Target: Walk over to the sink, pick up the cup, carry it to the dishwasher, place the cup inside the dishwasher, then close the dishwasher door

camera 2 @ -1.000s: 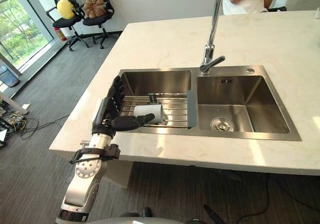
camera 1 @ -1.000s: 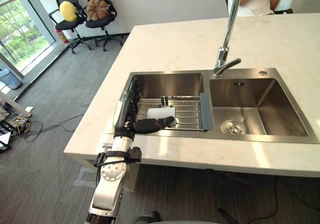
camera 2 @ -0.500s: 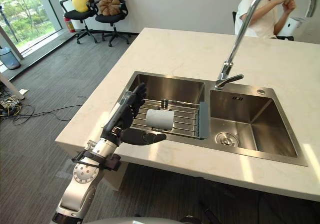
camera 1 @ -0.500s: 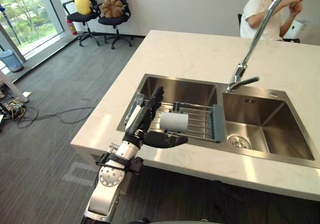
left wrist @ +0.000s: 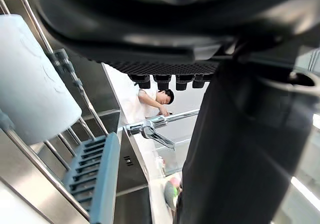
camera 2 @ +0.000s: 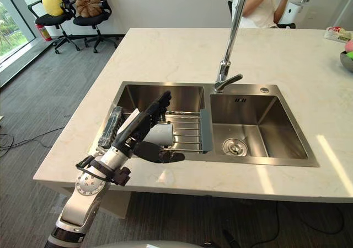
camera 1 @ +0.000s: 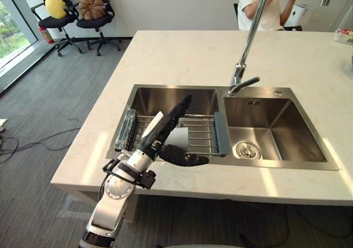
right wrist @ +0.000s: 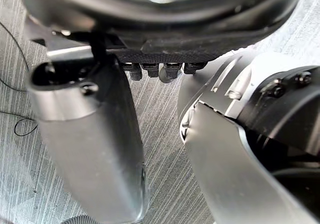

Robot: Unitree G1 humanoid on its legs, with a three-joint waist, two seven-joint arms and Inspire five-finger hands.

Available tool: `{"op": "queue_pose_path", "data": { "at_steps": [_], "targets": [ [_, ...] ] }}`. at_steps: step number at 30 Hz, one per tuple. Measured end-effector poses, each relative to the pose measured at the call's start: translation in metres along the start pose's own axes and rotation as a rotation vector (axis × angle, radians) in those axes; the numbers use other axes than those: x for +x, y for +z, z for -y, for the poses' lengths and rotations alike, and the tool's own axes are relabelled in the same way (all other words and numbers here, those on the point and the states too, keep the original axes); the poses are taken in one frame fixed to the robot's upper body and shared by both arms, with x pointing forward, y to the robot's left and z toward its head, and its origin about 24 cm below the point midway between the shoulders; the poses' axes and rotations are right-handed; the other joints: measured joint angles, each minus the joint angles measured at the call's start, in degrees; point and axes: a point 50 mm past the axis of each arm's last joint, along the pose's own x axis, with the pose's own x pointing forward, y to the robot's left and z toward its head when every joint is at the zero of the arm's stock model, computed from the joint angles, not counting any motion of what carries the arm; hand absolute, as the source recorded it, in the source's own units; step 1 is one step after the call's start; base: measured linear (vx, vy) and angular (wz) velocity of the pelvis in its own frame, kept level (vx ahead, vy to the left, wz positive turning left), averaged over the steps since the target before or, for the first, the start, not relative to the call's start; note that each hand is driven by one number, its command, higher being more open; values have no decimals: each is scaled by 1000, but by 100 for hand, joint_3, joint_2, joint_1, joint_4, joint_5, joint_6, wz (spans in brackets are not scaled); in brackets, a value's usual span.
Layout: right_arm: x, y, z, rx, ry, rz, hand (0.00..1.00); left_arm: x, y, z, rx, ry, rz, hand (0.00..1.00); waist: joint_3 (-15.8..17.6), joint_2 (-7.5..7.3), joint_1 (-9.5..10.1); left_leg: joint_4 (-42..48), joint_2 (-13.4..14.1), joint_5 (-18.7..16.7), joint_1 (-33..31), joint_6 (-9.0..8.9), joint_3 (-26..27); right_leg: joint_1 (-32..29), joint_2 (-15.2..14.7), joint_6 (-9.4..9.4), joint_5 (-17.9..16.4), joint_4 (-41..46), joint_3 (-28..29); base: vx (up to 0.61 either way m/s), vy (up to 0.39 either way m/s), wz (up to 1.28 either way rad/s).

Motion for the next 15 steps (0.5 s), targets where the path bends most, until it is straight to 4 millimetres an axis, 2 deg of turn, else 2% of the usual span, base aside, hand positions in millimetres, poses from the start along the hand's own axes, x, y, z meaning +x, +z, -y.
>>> {"op": "queue_pose_path", "data": {
  "at_steps": [7,9,15],
  "targets": [
    [0,1,-1,14,5,16,100,3,4,-16,141,127,4,100,8,14,0,-10,-11,0,18,6,28,4,0,6,5,-11,11,-2,0,-1],
    [1,3,-2,9,10,24,100,3,-6,-21,204,142,-40,100,2,38,-31,-18,-10,1,39,6,31,7,6,0,13,-30,20,-5,-5,-2],
    [1,6,-4,1,27,51,100,-5,-36,-29,243,193,-184,100,1,94,-157,-73,-12,6,56,1,105,17,42,-7,109,-206,79,-17,-16,-7]
  ]
}}
